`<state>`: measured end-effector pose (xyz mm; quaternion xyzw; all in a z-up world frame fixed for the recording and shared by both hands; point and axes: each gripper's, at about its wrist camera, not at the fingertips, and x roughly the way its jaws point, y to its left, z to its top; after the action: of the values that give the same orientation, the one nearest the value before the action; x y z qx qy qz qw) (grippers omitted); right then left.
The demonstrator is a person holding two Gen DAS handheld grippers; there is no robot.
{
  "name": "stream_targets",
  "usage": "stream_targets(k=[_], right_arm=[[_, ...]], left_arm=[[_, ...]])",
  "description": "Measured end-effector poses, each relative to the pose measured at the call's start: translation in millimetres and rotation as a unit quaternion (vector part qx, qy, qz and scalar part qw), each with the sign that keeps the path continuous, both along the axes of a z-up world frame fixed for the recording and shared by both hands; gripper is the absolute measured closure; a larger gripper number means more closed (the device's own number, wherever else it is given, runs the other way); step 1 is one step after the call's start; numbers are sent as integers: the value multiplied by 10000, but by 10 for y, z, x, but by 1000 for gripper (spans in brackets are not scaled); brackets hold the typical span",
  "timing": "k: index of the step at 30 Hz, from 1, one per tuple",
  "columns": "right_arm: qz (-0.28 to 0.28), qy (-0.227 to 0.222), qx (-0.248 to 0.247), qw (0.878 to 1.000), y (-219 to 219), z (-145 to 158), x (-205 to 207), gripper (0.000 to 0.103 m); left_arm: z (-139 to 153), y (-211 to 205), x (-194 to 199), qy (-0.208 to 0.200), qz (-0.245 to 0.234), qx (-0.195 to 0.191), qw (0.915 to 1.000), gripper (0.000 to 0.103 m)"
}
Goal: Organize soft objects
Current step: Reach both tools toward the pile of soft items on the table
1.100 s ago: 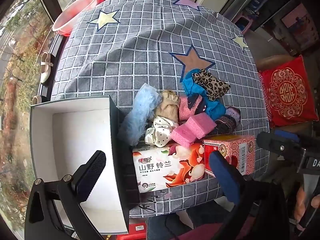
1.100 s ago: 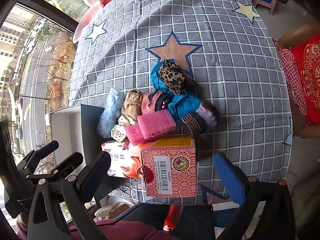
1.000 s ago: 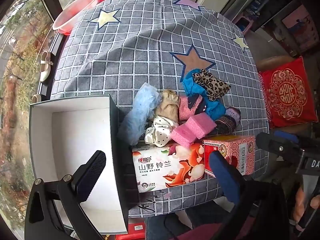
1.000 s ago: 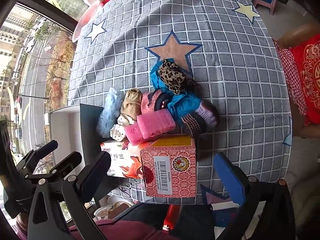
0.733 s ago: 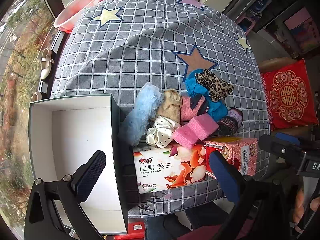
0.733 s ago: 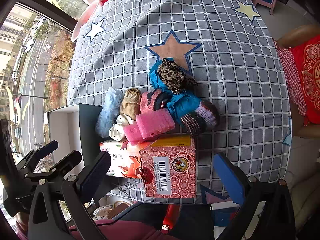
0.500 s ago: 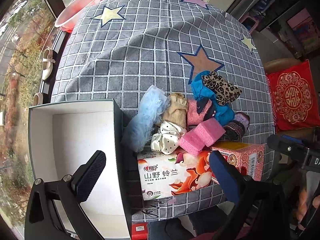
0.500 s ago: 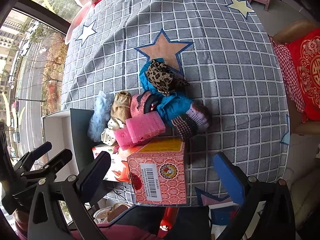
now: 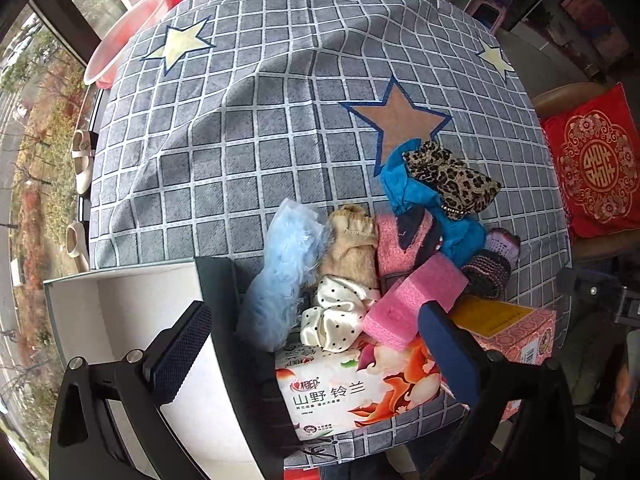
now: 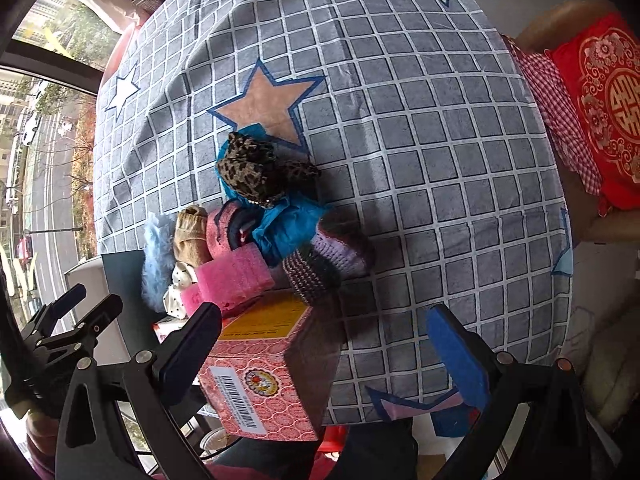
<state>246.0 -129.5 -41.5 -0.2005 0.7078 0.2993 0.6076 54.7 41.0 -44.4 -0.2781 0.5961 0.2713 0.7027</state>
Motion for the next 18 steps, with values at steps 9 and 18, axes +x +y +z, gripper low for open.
stream_targets(k=[9, 18], right_arm=[[-192, 308, -174, 9992, -77, -436, 191, 0], [-289, 1009, -185, 9943, -87, -947, 325, 0]], left_arm=[[-169, -61, 751, -160, -860, -331, 9956, 0], [-635, -70, 1285, 29, -1310, -693, 9889, 0]])
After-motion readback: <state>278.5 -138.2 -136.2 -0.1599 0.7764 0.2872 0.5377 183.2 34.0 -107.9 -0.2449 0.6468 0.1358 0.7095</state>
